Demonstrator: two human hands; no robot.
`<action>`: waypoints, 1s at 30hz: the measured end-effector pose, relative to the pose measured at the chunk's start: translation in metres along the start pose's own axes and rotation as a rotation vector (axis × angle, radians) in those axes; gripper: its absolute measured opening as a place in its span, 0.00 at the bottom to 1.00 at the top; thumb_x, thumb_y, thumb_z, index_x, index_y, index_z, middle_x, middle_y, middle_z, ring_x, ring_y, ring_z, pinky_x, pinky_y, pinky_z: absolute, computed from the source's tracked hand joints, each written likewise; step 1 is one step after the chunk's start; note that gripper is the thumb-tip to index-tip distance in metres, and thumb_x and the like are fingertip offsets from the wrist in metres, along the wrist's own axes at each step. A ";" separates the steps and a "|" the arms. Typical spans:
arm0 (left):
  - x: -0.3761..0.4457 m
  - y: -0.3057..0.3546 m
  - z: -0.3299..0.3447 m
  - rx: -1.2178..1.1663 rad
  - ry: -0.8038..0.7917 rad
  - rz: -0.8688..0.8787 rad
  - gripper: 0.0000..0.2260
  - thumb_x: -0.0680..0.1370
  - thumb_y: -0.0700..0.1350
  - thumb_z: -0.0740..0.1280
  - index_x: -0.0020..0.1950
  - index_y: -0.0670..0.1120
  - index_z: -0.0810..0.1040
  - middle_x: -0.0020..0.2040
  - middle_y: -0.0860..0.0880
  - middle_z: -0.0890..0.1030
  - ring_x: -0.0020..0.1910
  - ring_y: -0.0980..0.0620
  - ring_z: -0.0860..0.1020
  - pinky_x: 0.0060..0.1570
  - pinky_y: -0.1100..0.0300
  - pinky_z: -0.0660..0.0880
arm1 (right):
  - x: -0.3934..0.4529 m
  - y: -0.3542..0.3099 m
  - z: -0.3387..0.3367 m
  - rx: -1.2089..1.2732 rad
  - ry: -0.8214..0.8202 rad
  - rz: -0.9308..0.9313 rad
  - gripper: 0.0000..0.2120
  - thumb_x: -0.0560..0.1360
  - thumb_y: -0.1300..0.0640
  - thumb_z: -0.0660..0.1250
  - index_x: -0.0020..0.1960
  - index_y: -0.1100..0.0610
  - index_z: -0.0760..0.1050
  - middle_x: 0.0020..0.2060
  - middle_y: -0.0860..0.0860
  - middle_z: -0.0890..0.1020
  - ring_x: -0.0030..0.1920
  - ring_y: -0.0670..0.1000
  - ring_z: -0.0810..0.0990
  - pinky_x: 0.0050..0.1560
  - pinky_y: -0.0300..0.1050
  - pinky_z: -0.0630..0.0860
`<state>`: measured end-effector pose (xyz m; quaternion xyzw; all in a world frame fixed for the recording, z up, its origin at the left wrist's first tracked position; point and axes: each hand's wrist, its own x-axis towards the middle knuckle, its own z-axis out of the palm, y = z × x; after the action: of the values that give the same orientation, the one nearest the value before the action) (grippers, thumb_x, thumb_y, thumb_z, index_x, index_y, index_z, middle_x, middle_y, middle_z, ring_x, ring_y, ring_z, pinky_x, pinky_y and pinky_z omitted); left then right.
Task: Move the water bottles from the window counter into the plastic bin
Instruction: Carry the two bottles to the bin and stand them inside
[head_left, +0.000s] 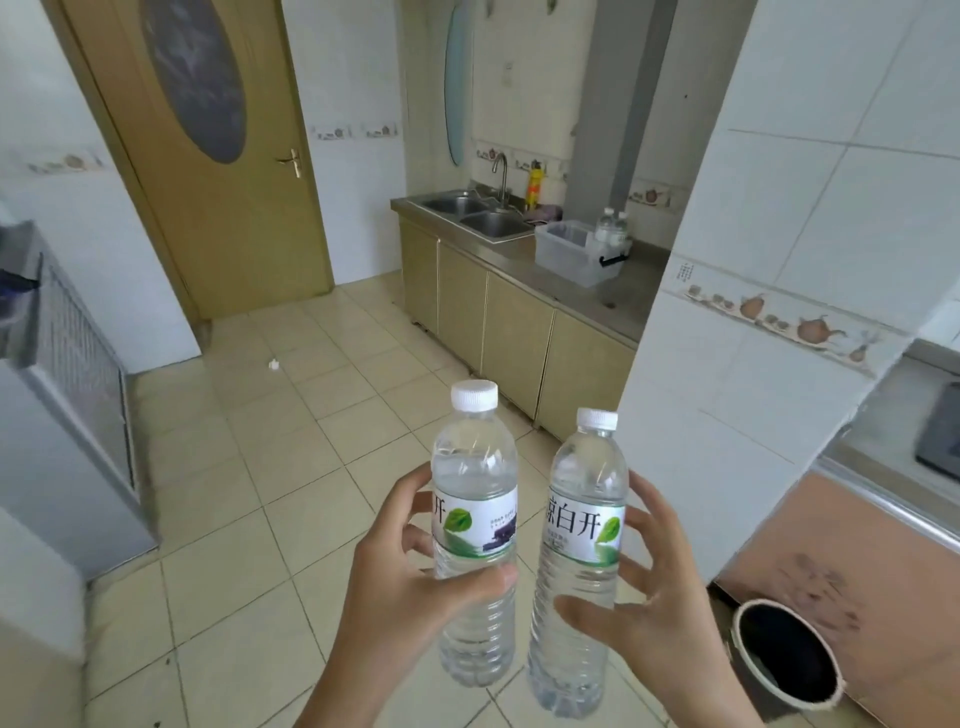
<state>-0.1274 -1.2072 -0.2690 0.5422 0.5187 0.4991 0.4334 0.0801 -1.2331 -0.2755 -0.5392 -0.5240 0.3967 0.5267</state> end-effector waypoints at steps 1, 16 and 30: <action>0.021 -0.001 0.002 0.002 0.003 0.002 0.37 0.51 0.53 0.81 0.56 0.73 0.74 0.54 0.66 0.79 0.46 0.55 0.80 0.48 0.51 0.81 | 0.021 0.000 0.001 -0.005 -0.003 -0.013 0.51 0.56 0.69 0.81 0.58 0.23 0.64 0.55 0.32 0.75 0.53 0.43 0.80 0.38 0.39 0.80; 0.323 -0.051 0.030 0.058 0.113 -0.062 0.40 0.52 0.53 0.82 0.61 0.68 0.73 0.55 0.63 0.81 0.46 0.54 0.81 0.46 0.56 0.79 | 0.335 0.055 0.033 -0.020 -0.062 -0.046 0.51 0.55 0.69 0.81 0.65 0.31 0.64 0.59 0.41 0.77 0.59 0.48 0.79 0.59 0.51 0.77; 0.592 -0.069 0.060 0.064 0.076 -0.101 0.38 0.50 0.57 0.80 0.57 0.70 0.71 0.51 0.71 0.78 0.44 0.62 0.80 0.43 0.60 0.77 | 0.606 0.075 0.049 0.001 -0.062 -0.004 0.50 0.55 0.68 0.82 0.64 0.31 0.64 0.57 0.37 0.77 0.55 0.44 0.80 0.46 0.42 0.82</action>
<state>-0.0982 -0.6095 -0.2906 0.5096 0.5773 0.4799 0.4203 0.1257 -0.6220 -0.2800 -0.5254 -0.5409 0.4122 0.5113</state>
